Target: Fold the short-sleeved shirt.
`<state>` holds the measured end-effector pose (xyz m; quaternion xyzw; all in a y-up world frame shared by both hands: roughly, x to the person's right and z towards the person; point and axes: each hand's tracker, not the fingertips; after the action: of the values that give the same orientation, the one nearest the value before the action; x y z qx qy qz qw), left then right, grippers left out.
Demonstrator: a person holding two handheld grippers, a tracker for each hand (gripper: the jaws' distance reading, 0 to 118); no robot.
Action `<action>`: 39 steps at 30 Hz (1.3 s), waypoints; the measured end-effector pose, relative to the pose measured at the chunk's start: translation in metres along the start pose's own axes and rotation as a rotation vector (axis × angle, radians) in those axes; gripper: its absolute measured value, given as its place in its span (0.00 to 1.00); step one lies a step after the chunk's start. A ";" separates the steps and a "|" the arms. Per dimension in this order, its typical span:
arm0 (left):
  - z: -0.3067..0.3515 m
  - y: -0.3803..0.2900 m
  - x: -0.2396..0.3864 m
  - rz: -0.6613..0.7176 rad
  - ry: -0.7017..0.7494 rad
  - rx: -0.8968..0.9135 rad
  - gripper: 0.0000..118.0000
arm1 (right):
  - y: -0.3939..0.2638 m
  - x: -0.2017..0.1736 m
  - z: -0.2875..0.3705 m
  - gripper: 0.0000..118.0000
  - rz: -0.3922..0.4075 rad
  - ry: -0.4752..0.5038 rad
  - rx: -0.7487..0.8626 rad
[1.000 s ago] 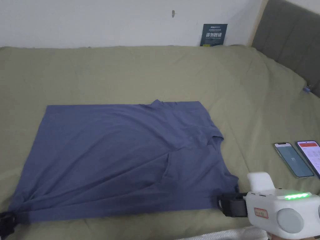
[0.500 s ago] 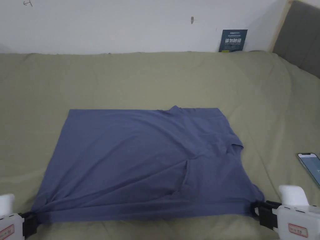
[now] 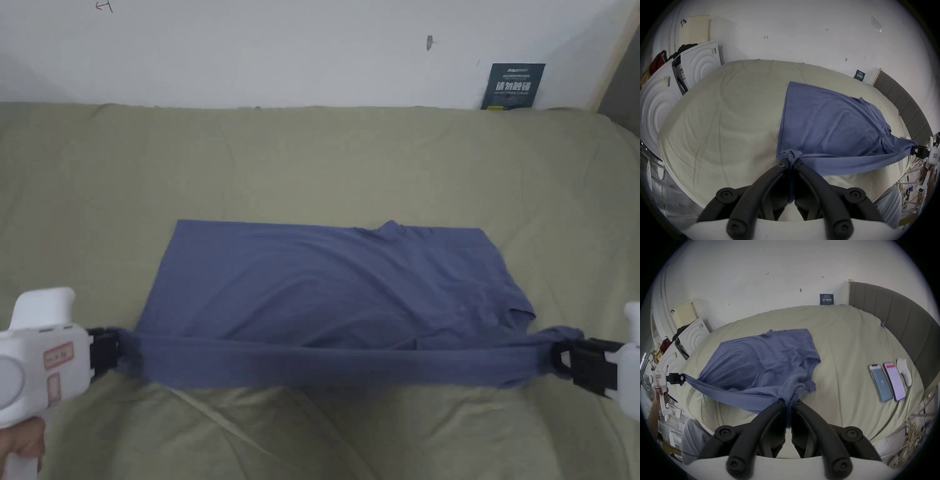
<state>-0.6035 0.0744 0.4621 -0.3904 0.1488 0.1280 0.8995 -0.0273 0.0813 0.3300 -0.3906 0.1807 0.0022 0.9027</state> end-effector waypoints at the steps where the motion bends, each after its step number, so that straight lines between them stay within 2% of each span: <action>1: -0.006 0.008 0.002 0.000 0.000 0.003 0.02 | 0.009 0.000 -0.007 0.06 -0.003 -0.005 -0.001; 9: -0.071 0.060 0.014 0.012 0.015 -0.033 0.02 | 0.062 -0.004 -0.070 0.06 -0.005 -0.044 -0.051; 16: -0.128 0.074 0.023 0.012 0.034 -0.094 0.02 | 0.083 0.007 -0.133 0.07 -0.057 -0.077 -0.165; 17: -0.133 0.073 0.024 0.013 0.036 -0.102 0.02 | 0.083 0.009 -0.139 0.08 -0.078 -0.069 -0.182; 18: -0.141 0.073 0.025 0.010 0.043 -0.122 0.04 | 0.082 0.012 -0.146 0.15 -0.097 -0.068 -0.193; 19: -0.147 0.072 0.025 0.016 0.044 -0.128 0.19 | 0.081 0.014 -0.150 0.47 -0.123 -0.060 -0.199; 20: -0.150 0.072 0.023 0.026 0.039 -0.136 0.51 | 0.081 0.015 -0.152 0.79 -0.142 -0.075 -0.199; 21: -0.151 0.071 0.022 0.038 0.045 -0.145 0.87 | 0.080 0.016 -0.153 1.00 -0.159 -0.093 -0.194; 22: -0.152 0.069 0.020 0.045 0.054 -0.154 1.00 | 0.078 0.018 -0.152 1.00 -0.161 -0.090 -0.193; 23: -0.151 0.067 0.018 0.044 0.056 -0.161 0.95 | 0.074 0.017 -0.148 1.00 -0.164 -0.086 -0.185; 24: -0.137 0.066 0.015 0.050 0.058 -0.072 0.96 | 0.072 0.016 -0.136 1.00 -0.146 -0.088 -0.149; 28: -0.104 0.056 0.007 0.029 0.070 -0.120 0.96 | 0.052 0.010 -0.109 1.00 -0.042 -0.114 -0.157; 30: -0.087 0.041 -0.001 0.029 0.068 -0.098 0.96 | 0.037 0.004 -0.094 0.99 -0.046 -0.115 -0.136; 31: -0.075 0.033 -0.003 0.029 0.070 -0.087 0.94 | 0.028 0.001 -0.084 0.93 -0.042 -0.109 -0.131; 32: -0.065 0.026 -0.004 0.028 0.074 -0.074 0.90 | 0.020 -0.002 -0.076 0.83 -0.039 -0.106 -0.119; 33: -0.054 0.015 -0.007 0.032 0.077 -0.065 0.83 | 0.009 -0.007 -0.067 0.64 -0.030 -0.103 -0.108; 34: -0.045 0.006 -0.009 0.034 0.072 -0.053 0.54 | 0.001 -0.011 -0.060 0.27 -0.020 -0.097 -0.102; 35: -0.041 -0.002 -0.010 0.039 0.067 -0.053 0.14 | -0.008 -0.015 -0.057 0.01 -0.009 -0.107 -0.098; 36: -0.040 -0.011 -0.010 0.047 0.064 -0.066 0.00 | -0.017 -0.019 -0.050 0.00 -0.002 -0.128 -0.090; 39: -0.040 -0.024 -0.013 0.063 0.038 -0.094 0.00 | -0.035 -0.022 -0.043 0.00 -0.030 -0.059 -0.106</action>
<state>-0.6137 0.0276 0.4573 -0.4297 0.1717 0.1555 0.8727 -0.0570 0.0297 0.3343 -0.4405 0.1480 0.0098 0.8854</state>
